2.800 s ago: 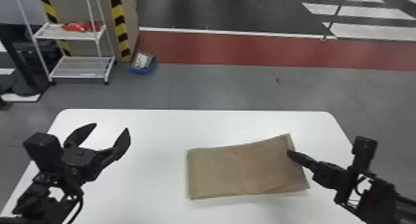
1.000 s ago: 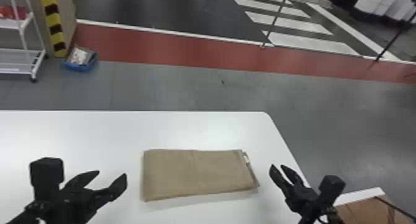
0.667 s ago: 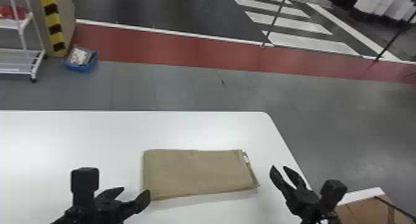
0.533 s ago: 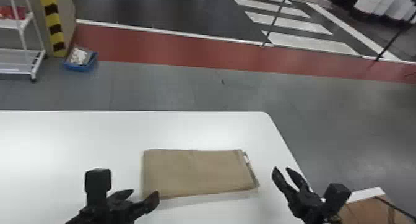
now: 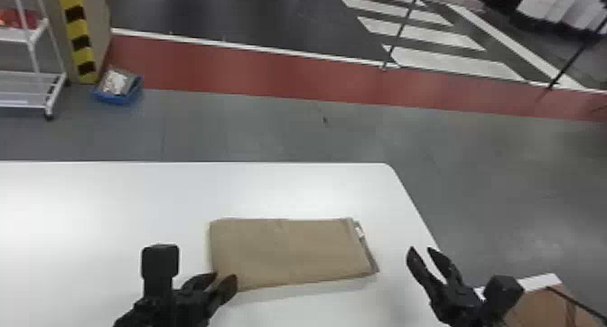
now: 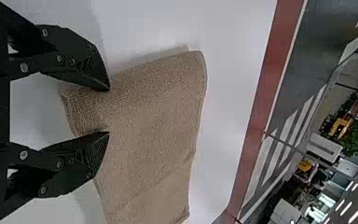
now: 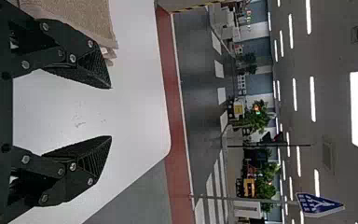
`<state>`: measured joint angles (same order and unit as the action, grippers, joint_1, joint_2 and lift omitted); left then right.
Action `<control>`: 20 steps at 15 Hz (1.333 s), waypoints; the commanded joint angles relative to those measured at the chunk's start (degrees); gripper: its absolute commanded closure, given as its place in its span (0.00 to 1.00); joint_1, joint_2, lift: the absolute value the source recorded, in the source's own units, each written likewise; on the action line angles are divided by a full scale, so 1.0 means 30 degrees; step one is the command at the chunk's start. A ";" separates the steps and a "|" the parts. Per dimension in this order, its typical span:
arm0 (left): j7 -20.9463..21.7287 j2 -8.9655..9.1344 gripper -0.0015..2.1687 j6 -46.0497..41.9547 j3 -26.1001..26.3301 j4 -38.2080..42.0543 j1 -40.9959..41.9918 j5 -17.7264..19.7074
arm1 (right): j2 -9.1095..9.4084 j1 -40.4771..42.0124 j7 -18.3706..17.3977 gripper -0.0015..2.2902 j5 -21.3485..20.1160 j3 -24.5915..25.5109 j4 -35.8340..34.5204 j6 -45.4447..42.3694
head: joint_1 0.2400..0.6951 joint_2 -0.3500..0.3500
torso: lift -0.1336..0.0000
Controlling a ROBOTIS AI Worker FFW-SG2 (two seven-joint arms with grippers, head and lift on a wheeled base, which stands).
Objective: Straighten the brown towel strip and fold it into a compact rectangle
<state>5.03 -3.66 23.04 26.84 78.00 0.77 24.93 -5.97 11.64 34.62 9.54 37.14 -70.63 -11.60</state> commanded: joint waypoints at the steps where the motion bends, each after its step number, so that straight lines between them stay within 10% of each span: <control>1: -0.0153 -0.0127 0.55 0.0043 0.0136 0.0163 0.0008 -0.0049 | 0.0027 -0.0041 0.0002 0.26 -0.0015 -0.0076 0.0046 -0.0073 | 1.00 0.00 | 1.00; 4: -0.0387 -0.0362 0.78 0.1039 -0.0362 0.1394 0.0477 -0.0019 | 0.0085 -0.0041 0.0002 0.26 0.0014 -0.0105 0.0016 -0.0073 | 1.00 0.00 | 1.00; 13: -0.0036 -0.2530 0.78 0.4262 -0.5723 0.7019 0.3876 0.0039 | 0.0407 -0.0158 -0.0437 0.26 -0.0162 -0.1541 -0.0511 0.0220 | 1.00 0.00 | 1.00; 20: 0.0726 -0.2823 0.78 0.4438 -0.7217 0.7751 0.5048 0.0391 | 0.0847 -0.0715 -0.0789 0.26 -0.0455 -0.2361 -0.0511 0.0923 | 1.00 0.00 | 1.00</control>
<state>7.20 -12.14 36.17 5.18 101.08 15.65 25.91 -3.81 9.75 32.30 8.20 30.50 -72.16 -9.33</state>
